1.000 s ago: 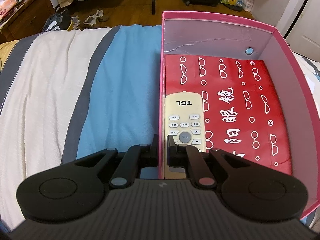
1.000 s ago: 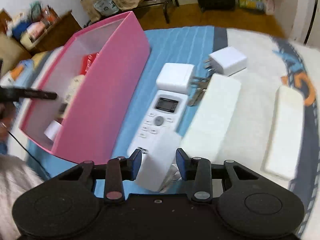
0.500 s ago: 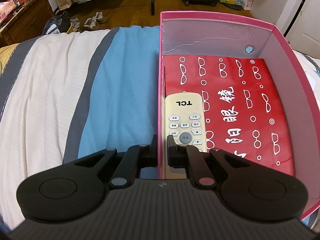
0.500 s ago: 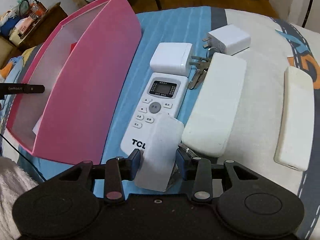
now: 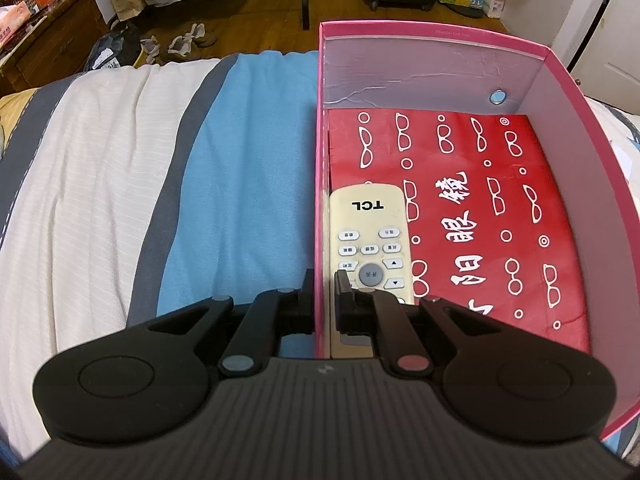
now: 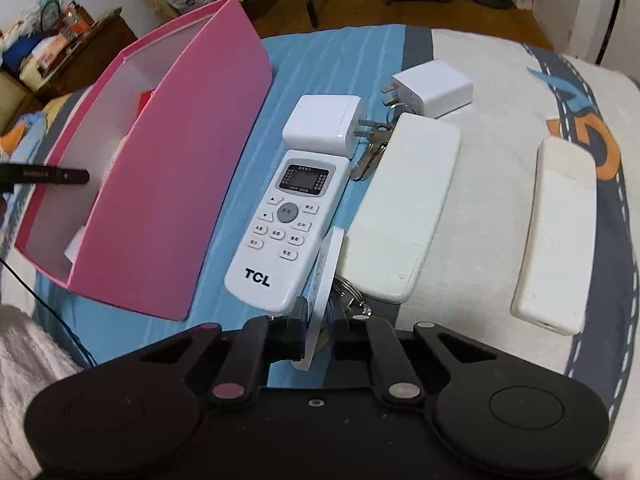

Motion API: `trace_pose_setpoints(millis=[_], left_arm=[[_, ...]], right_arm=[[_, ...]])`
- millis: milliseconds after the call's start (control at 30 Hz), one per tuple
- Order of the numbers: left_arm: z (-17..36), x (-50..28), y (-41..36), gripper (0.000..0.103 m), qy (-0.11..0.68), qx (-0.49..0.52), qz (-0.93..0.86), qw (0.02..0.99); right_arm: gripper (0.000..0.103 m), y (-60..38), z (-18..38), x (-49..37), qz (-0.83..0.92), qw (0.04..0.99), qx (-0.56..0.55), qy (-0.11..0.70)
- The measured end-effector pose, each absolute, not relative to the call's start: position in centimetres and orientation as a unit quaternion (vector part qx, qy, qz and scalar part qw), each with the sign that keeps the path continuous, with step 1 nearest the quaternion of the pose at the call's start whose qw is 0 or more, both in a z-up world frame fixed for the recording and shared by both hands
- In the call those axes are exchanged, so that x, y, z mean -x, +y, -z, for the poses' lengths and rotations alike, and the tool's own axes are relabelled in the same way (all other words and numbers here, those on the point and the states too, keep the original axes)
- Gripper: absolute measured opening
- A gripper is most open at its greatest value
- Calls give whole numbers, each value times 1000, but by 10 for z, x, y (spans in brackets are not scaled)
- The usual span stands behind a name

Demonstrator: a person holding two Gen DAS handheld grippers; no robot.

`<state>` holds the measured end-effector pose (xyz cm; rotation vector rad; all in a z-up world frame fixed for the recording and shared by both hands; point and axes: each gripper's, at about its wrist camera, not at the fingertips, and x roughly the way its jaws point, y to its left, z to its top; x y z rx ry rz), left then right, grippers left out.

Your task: Organize rigid objects

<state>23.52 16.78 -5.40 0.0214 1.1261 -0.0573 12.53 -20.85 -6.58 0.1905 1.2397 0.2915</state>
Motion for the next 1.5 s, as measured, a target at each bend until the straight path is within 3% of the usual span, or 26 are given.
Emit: trace_pose_setpoints(millis=[700,967,1200,1500], left_arm=[[55,-234,167,6,526,-21,27,850],[54,-233,169,8,533,-7,32,845],[55,-230,169,9,532,1,37,846],[55,-229,171,7,527,5,41,849]], right_arm=[[9,-226,48,-107,-118,826,-150,530],[9,-212,-19,-89,-198,845,-209,451],[9,-135,-61,-121,-294,830,-170,442],[9,-54,6,-170,-265,796,-159,520]])
